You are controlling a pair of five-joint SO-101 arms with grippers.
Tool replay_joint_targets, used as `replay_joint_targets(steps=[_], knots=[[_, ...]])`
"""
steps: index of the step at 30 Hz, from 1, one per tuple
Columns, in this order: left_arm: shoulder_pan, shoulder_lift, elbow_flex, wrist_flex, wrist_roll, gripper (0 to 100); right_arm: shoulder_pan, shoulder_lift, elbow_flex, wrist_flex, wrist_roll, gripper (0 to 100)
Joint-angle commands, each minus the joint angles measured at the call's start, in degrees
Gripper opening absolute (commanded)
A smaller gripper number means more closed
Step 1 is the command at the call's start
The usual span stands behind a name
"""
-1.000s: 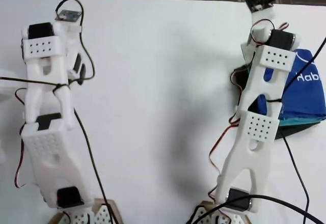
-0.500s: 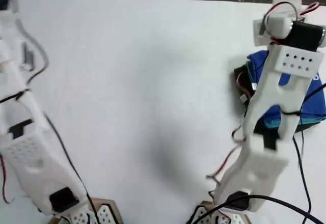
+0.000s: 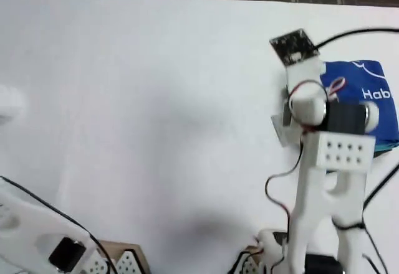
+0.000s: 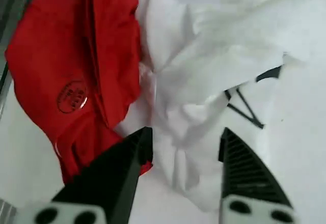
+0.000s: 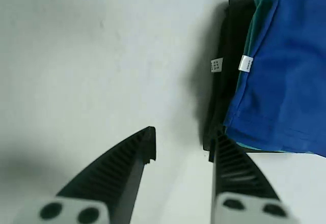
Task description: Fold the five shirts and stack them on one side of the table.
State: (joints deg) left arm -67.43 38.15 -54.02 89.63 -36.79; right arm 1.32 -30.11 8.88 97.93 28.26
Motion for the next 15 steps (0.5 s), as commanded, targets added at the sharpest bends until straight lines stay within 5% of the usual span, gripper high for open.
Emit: replay_joint_targets(steps=[1,8,13,15], knots=[[-0.79,4.13,-2.42,3.87,-1.76,30,-0.31,-5.85,1.58,-0.22,1.05,18.0],[3.96,12.84,-2.24,12.48,-1.23,28,-0.22,-9.71,1.93,-0.22,5.98,18.0],[8.35,12.04,-2.24,12.75,7.03,2,-0.22,-9.63,2.37,-0.22,6.33,18.0],[11.69,8.53,-0.84,12.84,11.69,4,-0.40,-9.63,3.52,-0.31,6.33,17.8]])
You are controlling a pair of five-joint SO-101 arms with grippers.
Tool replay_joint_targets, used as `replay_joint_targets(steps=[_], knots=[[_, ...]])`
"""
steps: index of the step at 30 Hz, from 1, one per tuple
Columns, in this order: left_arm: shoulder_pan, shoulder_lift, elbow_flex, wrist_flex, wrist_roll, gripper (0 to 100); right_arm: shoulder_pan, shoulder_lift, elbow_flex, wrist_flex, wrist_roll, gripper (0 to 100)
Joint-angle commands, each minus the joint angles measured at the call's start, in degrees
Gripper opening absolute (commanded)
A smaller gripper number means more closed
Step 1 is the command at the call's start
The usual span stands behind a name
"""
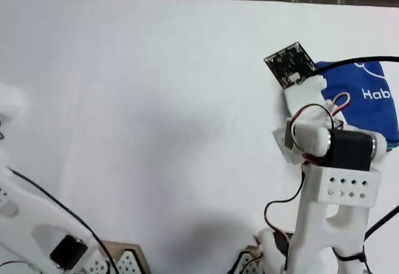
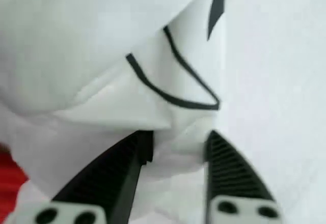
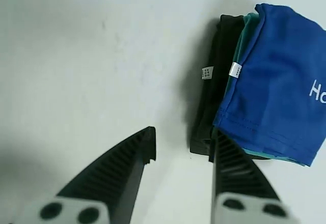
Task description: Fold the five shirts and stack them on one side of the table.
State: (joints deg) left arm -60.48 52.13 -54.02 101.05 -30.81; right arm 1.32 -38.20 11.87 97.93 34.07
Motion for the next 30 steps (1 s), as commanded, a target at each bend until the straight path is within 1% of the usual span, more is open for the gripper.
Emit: replay_joint_targets(steps=[1,3,5,7,9,12,13,15,17,20,22,25,26,27,30], knots=[[7.56,-7.82,0.48,1.41,6.68,3,-0.48,-1.54,1.58,-0.57,0.53,17.8],[14.33,-13.71,5.05,1.41,8.00,3,-0.22,-1.54,4.31,-2.33,0.53,17.8],[22.77,-20.57,10.77,1.41,10.02,3,-0.13,-1.54,7.56,-4.35,0.53,17.8],[32.62,-27.87,16.48,1.32,12.13,3,-0.22,-1.54,10.64,-6.81,0.35,17.7],[43.87,-34.46,20.97,1.14,13.36,3,-0.13,-1.89,13.63,-9.45,0.35,17.7],[59.60,-42.20,23.78,0.97,13.71,3,-0.13,-2.07,16.35,-10.68,0.35,17.7],[63.91,-44.13,23.87,0.88,13.71,3,-0.13,-2.07,16.88,-10.68,0.35,17.7],[70.24,-46.68,23.87,0.88,13.71,3,-0.13,-2.07,17.32,-10.77,0.35,17.7],[73.05,-47.30,24.40,0.88,13.71,3,-0.13,-2.07,17.32,-10.77,0.35,17.9],[72.70,-46.42,24.40,0.97,13.27,5,-0.13,-2.07,17.14,-10.77,0.09,18.0],[71.21,-45.71,24.13,0.97,12.75,12,-0.13,-2.07,17.14,-10.77,0.09,18.0],[70.59,-45.19,23.87,0.97,10.02,27,-0.31,-2.07,17.05,-12.00,0.00,18.0],[70.59,-45.36,23.87,0.88,9.58,30,-0.22,-2.07,17.05,-12.53,0.00,18.0],[70.59,-45.54,23.43,0.79,9.41,30,-0.22,-2.07,17.05,-12.88,-0.09,18.0],[69.45,-46.95,19.91,0.97,9.49,27,-0.57,-2.07,17.05,-12.79,-1.23,18.0]])
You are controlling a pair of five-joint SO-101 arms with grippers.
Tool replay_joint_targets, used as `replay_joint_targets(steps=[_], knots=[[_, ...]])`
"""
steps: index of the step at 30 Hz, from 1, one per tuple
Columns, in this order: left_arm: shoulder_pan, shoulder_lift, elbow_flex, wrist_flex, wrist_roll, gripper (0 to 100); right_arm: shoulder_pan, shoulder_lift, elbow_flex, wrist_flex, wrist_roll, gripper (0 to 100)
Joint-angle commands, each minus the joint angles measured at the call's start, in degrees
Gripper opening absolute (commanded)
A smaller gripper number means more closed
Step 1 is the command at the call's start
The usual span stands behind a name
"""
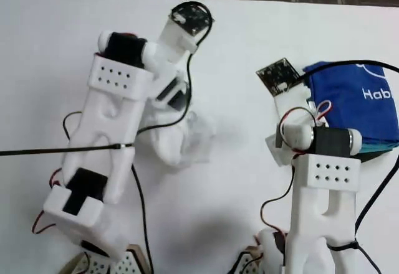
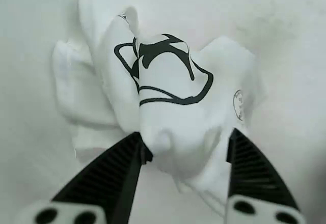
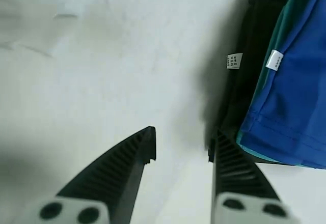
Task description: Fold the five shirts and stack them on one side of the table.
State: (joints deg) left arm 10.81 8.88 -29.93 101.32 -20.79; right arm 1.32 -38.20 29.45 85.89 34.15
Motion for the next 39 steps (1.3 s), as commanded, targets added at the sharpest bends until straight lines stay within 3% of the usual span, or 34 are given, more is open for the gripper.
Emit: replay_joint_targets(steps=[1,5,10,15,21,26,31,36,39], knots=[[-2.64,-4.57,-5.76,0.70,-0.53,26,-0.66,-2.07,-0.62,-0.84,-2.02,18.0],[-8.88,-8.00,-11.47,0.62,-0.35,25,-4.70,-2.07,-0.62,-4.97,-2.11,18.1],[-20.66,-8.62,-10.42,0.53,3.16,25,-16.48,-2.15,-0.44,-12.26,-5.71,26.4],[-29.10,-3.87,0.31,-0.62,7.30,25,-30.81,-1.89,3.08,-19.47,-8.88,29.1],[-32.53,3.69,14.64,-11.60,8.35,25,-47.60,-1.45,9.23,-27.38,-10.11,29.1],[-30.33,6.33,17.71,-18.37,8.53,25,-48.22,-1.45,18.90,-39.43,-10.11,29.1],[-27.78,8.18,17.80,-18.90,8.62,25,-46.29,-1.45,29.45,-51.21,-9.85,29.1],[-25.67,10.90,17.80,-18.90,8.44,25,-31.78,-1.45,38.68,-63.60,-9.67,28.0],[-24.26,13.19,17.80,-18.90,8.44,25,-22.11,-1.45,41.93,-70.11,-7.03,20.1]])
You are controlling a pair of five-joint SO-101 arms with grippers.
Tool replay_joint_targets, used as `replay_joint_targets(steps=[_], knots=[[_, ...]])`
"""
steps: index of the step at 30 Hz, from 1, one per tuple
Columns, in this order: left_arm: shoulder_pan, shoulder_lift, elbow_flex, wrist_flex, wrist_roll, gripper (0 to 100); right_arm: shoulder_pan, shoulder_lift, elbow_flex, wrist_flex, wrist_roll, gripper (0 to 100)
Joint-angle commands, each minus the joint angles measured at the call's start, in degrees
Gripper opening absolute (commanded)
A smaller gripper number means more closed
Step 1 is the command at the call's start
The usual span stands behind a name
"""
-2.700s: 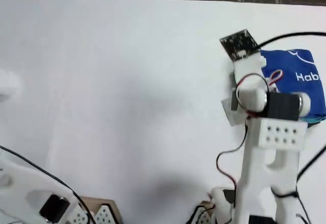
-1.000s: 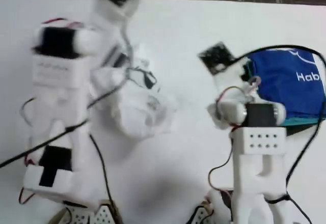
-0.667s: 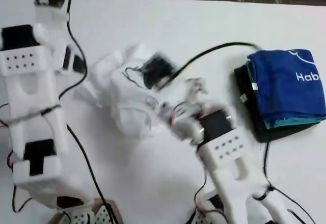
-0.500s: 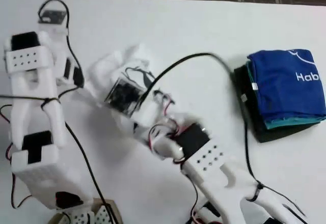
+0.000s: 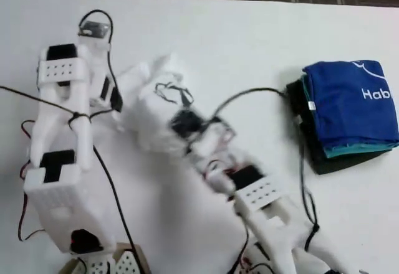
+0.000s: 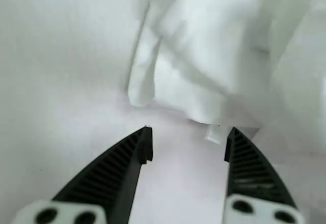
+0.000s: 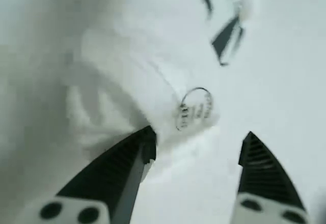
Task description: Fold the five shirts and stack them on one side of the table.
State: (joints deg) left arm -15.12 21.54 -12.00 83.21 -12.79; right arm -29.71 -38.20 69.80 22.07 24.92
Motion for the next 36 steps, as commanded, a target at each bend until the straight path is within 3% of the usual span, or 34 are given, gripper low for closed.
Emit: replay_joint_targets(steps=[1,6,13,15,20,27,31,36], knots=[[2.20,1.32,-0.22,-0.79,0.44,25,11.56,-1.45,2.37,-8.22,3.52,16.7],[5.36,4.48,-0.66,-3.78,0.44,25,21.05,-0.48,2.81,-12.88,4.66,7.3],[6.15,6.15,-0.22,-7.65,0.35,25,27.47,7.78,-6.42,-10.95,3.08,12.4],[5.80,6.15,-0.22,-7.65,0.44,25,23.08,8.57,-10.64,-2.95,-1.14,16.3],[3.69,5.71,-0.92,-6.24,0.44,25,0.92,7.25,-20.22,15.78,-6.86,23.8],[-1.32,6.15,-1.54,-6.51,0.53,25,-17.10,5.49,-20.84,16.92,-7.21,24.1],[-1.05,6.24,-1.36,-6.51,0.53,25,-18.51,10.77,-15.03,6.37,-6.68,24.1],[-1.05,6.33,-1.36,-6.51,0.53,25,-7.16,21.41,-13.63,-1.63,-5.36,23.8]])
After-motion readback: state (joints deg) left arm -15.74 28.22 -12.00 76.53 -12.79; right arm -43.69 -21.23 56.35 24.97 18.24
